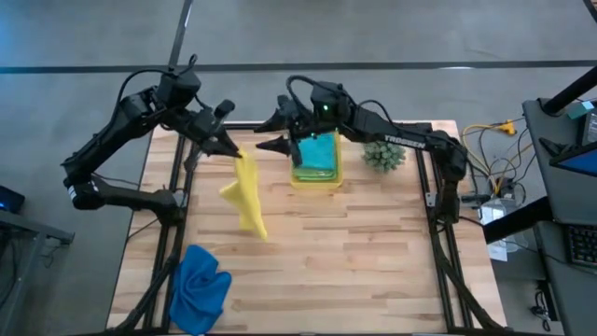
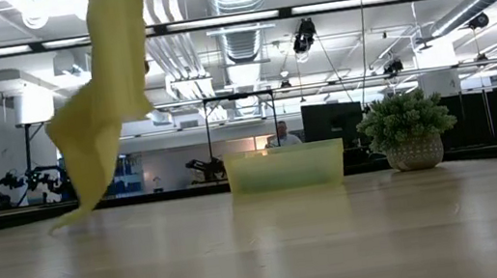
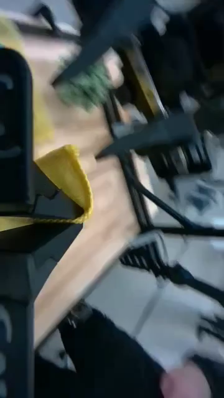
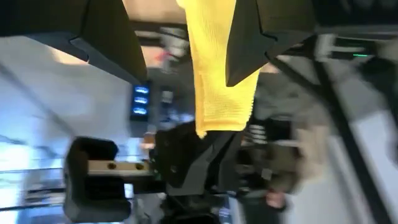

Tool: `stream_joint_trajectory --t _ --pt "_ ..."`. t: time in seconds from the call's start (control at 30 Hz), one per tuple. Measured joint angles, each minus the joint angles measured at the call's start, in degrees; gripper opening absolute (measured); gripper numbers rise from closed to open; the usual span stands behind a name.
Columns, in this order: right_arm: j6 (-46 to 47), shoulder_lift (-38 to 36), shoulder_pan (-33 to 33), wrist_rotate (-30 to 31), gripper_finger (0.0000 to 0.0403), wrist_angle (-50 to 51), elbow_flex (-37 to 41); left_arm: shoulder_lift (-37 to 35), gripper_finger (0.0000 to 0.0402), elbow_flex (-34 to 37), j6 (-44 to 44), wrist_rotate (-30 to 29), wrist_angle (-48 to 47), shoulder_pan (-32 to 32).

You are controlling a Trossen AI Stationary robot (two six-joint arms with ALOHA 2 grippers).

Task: Fold microfiber towels
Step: Fold the yellow microfiber cloth

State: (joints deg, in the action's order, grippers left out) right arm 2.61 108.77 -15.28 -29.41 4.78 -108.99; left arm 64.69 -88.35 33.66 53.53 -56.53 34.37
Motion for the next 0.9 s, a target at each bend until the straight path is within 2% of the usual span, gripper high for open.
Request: stream_joint_trajectory --t 0.1,0.23,0.4,0.53,0.73,0.9 --pt "6.4 3.1 -1.6 -9.6 0.0215 0.5 -4.5 0.0 0.0000 -0.4 -0.3 6.0 0.1 -0.1" --pt "14.7 8.3 -2.8 -22.3 0.0215 0.4 -11.5 0.2 0.0000 -0.8 -0.3 10.7 0.6 -0.1" --pt "18.7 15.3 -2.7 -30.5 0.0215 -0.9 -19.8 1.3 0.0000 -0.8 -0.5 17.0 0.7 0.0" --pt "23.4 20.5 -2.7 -33.3 0.0215 -6.1 -26.1 2.2 0.0000 -0.8 -1.8 17.8 0.7 0.0" --pt "34.9 23.5 -3.0 -33.5 0.0215 -24.3 -25.6 3.0 0.0000 -0.8 -2.3 17.7 0.8 0.0" --pt "37.3 24.1 -2.6 -36.3 0.0215 -26.1 -25.5 3.1 0.0000 -0.8 -3.4 16.1 2.1 0.0"
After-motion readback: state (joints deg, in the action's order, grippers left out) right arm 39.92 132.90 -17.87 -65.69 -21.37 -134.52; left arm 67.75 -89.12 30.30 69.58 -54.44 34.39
